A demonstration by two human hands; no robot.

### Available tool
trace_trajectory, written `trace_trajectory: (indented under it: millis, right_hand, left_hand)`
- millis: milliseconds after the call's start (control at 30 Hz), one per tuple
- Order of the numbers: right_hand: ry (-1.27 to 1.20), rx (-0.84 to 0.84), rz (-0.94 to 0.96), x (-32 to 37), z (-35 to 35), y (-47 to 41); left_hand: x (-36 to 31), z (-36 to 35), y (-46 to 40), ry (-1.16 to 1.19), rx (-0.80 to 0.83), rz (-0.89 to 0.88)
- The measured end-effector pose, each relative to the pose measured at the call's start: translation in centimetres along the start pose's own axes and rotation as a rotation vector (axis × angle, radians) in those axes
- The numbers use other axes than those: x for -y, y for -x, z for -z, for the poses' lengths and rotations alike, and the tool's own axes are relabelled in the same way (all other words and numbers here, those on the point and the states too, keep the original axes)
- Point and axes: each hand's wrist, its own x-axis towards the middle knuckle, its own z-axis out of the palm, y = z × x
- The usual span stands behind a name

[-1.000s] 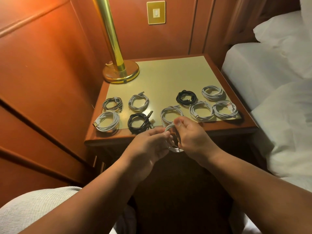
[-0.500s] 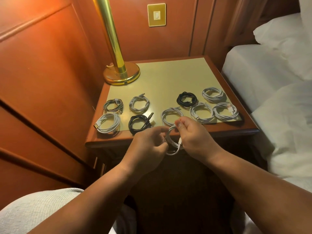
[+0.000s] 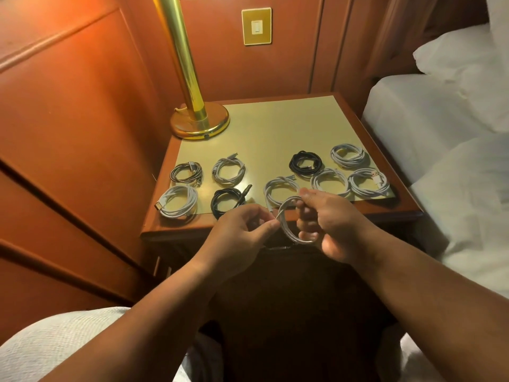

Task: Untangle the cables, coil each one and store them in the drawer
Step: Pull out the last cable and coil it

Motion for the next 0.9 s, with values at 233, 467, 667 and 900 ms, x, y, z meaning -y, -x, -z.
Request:
trace_trajectory:
  millis: [233, 467, 667, 900]
  right_hand:
    - [-0.385, 0.092, -0.083, -0.7, -1.0, 0.6]
    - [-0.031, -0.059, 0.133, -2.8, -2.4, 0.6]
    - [0.123, -0.104, 0.11, -2.2, -2.4, 0.4]
    - [0.011, -0.135, 0.042, -1.2, -1.8, 0.3]
  left_hand:
    - [-0.4, -1.8, 0.8, 0.813, -0.093, 0.216]
    - [-0.5, -3.1, 1.4, 0.832, -0.126, 0.205]
    - [-0.8, -2.4, 0.5, 1.111, -0.017, 0.291]
    - [0.3, -1.6, 0.0, 0.98, 0.049, 0.192]
